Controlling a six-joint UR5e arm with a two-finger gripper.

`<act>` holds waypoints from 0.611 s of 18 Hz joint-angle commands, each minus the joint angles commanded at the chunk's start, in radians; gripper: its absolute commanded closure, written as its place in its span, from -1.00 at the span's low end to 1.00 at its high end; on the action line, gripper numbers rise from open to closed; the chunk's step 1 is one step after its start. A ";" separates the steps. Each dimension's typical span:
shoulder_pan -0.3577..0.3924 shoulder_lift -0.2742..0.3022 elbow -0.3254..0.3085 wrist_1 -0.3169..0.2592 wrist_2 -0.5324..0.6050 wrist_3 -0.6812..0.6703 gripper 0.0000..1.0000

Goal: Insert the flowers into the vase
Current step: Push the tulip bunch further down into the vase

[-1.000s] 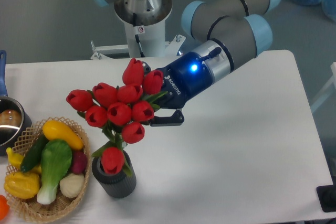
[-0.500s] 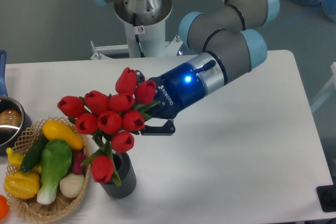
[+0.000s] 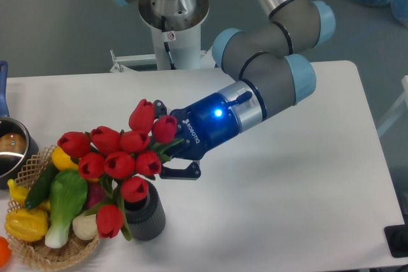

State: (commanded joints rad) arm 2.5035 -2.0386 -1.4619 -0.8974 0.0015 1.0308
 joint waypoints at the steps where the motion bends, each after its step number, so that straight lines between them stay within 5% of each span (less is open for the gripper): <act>1: 0.000 -0.005 0.000 0.000 0.000 0.002 1.00; 11: 0.000 -0.009 -0.061 0.000 0.043 0.057 1.00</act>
State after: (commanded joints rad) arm 2.5035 -2.0479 -1.5231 -0.8974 0.0445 1.0874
